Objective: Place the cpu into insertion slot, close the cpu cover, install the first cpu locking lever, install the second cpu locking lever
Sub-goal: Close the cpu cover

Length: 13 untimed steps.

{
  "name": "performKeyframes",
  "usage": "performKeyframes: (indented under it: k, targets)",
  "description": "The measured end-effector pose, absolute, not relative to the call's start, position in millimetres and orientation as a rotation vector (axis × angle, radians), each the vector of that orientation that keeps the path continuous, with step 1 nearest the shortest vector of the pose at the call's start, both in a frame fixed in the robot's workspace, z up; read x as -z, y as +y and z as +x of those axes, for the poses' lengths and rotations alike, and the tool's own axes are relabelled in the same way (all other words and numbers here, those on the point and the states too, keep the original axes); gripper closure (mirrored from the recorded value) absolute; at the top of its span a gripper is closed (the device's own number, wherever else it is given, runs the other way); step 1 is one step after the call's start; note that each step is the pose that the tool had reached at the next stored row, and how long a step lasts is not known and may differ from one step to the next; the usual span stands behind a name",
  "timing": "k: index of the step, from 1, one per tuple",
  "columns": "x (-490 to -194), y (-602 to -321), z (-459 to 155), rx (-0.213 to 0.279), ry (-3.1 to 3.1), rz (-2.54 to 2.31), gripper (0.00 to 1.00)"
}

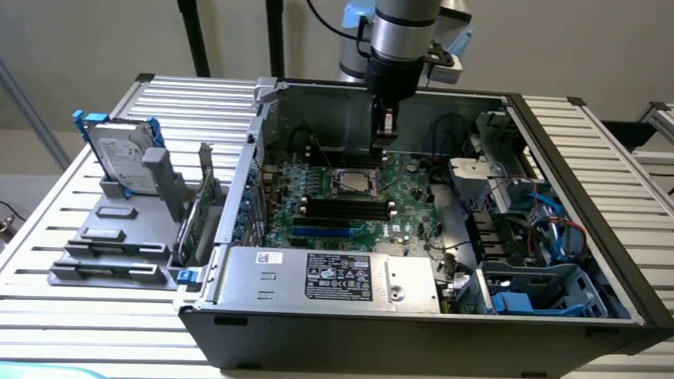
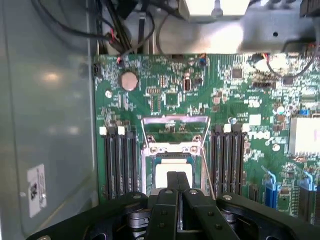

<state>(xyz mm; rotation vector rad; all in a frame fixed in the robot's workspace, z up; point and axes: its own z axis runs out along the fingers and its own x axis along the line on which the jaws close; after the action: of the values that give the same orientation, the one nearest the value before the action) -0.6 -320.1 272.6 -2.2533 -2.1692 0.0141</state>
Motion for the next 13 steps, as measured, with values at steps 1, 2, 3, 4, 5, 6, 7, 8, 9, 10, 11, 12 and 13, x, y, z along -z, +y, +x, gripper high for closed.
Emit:
performKeyframes:
  k: [1,2,3,4,5,6,7,8,9,10,11,12,13]
  targets:
    - [-274.8,-320.2,3.8,-0.017,-2.168,-2.252,0.89]
    - [-276.4,-320.1,8.2,-0.019,-2.167,-2.252,0.89]
    - [-277.4,-320.1,12.8,-0.020,-2.167,-2.251,0.89]
    - [-277.8,-320.2,17.3,-0.021,-2.166,-2.250,0.89]
    - [-278.0,-320.2,21.8,-0.022,-2.166,-2.250,0.89]
    - [-278.0,-320.2,26.3,-0.023,-2.165,-2.250,0.89]
    - [-278.1,-320.2,31.1,-0.023,-2.165,-2.249,0.89]
    - [-278.0,-320.2,35.6,-0.023,-2.165,-2.249,0.89]
    - [-278.0,-320.2,40.1,-0.022,-2.165,-2.249,0.89]
    - [-278.0,-320.2,44.6,-0.022,-2.165,-2.249,0.89]
    - [-278.0,-320.2,49.1,-0.021,-2.165,-2.249,0.89]
    - [-277.8,-320.2,53.6,-0.021,-2.165,-2.249,0.89]
    - [-277.4,-320.1,57.3,-0.021,-2.165,-2.248,0.89]
